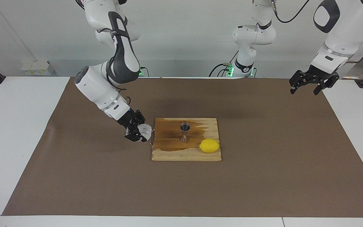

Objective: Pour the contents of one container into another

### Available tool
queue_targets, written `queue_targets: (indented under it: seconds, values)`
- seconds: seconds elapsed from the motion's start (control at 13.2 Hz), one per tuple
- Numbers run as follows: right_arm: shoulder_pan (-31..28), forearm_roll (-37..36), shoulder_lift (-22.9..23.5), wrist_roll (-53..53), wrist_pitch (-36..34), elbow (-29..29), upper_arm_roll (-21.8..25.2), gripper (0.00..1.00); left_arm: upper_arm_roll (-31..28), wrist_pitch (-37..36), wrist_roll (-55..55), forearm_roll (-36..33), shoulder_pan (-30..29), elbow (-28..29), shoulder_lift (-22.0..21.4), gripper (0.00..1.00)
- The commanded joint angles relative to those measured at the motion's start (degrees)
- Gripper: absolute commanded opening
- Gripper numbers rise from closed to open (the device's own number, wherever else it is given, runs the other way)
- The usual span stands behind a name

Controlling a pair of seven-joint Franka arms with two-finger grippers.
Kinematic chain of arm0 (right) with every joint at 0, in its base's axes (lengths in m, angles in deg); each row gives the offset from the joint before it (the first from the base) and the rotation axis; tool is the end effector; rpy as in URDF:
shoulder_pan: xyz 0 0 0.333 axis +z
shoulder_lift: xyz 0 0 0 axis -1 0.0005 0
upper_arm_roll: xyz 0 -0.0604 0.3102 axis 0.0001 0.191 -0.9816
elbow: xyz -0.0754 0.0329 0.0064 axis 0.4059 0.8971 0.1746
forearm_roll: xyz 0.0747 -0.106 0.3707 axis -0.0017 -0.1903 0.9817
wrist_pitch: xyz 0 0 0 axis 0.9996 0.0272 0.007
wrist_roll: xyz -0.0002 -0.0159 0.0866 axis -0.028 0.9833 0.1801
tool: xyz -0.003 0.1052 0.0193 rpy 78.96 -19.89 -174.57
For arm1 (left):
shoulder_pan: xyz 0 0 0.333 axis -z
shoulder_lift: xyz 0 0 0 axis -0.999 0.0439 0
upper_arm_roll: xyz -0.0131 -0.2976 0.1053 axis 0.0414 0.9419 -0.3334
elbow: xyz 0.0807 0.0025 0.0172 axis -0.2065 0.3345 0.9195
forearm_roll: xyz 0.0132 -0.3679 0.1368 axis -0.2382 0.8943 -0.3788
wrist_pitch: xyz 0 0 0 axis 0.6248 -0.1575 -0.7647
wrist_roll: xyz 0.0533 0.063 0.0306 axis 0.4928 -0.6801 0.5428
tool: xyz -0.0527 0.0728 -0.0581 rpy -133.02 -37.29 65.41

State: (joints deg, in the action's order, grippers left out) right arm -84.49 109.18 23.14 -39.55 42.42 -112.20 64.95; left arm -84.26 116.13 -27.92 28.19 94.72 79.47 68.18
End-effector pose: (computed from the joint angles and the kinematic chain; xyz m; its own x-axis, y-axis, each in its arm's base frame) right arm 0.6092 0.0850 0.3860 -0.0044 0.8268 0.5625 0.9820 -0.1025 0.1584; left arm 0.5481 -0.0014 0.6046 0.9936 -0.1107 0.0204 -0.1109 -0.9938 0.0103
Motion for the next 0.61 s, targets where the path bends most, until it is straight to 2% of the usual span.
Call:
queue_targets:
  seconds: [0.0,0.3,0.53]
  values:
    - [-6.69,4.83,-2.37,-9.55,-3.84,-6.68,-0.89,0.06,0.44,-0.63,-0.5,-1.13,-0.46,0.26,-0.82,1.0]
    - [-11.37,7.03,-2.02,-16.16,-4.91,-10.56,-0.8,0.06,0.44,-0.63,-0.5,-1.13,-0.38,0.26,-0.82,1.0]
    - [-13.91,11.5,0.17,-21.94,-5.09,-12.05,-0.89,0.07,0.44,-0.54,-0.5,-1.13,-0.46,0.26,-0.82,1.0]
